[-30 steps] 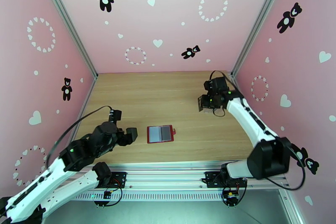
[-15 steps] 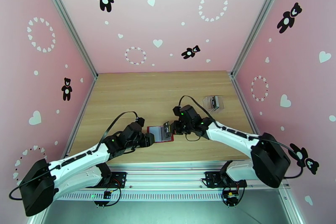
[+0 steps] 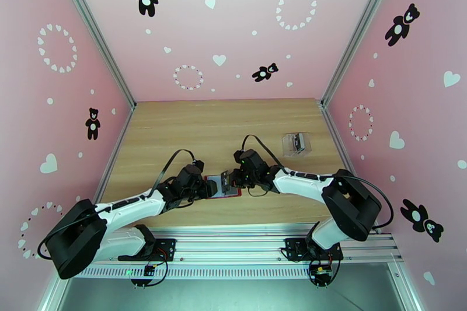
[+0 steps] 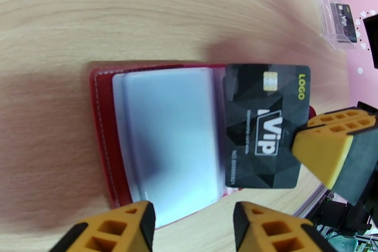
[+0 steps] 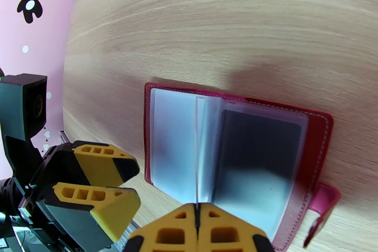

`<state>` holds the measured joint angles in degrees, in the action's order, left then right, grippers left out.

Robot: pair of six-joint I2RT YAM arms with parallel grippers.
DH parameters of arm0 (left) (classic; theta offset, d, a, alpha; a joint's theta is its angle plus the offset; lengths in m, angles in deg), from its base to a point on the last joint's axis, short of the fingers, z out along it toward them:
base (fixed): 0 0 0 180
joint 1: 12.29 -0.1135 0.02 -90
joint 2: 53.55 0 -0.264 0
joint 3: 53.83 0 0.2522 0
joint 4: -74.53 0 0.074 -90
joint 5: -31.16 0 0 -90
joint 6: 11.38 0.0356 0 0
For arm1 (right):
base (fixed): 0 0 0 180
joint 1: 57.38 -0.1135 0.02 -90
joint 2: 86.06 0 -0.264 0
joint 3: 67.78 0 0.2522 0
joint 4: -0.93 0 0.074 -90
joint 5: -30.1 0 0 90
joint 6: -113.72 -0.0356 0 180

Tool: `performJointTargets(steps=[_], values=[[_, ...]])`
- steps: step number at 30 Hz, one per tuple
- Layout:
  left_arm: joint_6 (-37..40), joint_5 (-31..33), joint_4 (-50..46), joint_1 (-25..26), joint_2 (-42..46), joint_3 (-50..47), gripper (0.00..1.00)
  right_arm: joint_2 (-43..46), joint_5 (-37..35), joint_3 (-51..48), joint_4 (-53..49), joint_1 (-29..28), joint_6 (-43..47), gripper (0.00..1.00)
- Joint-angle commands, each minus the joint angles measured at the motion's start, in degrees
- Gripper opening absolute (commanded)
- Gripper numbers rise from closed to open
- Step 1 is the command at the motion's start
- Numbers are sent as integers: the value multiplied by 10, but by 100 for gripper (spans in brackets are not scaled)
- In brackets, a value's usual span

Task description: Put the credit cards into the card holder

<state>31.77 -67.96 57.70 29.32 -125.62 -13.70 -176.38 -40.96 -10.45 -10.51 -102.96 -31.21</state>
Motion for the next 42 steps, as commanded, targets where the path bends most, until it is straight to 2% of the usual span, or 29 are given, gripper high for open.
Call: performJointTargets(steps=[1,16,42], values=[[-2,-16,18,-6,-15,0,49,-12,-1,-8,19,-5,-12,0],[-5,-11,33,-11,-44,-11,49,5,-33,-7,-23,-5,0,0],[-9,-7,42,-11,-56,-22,48,-21,-3,-20,-22,-6,-21,0]])
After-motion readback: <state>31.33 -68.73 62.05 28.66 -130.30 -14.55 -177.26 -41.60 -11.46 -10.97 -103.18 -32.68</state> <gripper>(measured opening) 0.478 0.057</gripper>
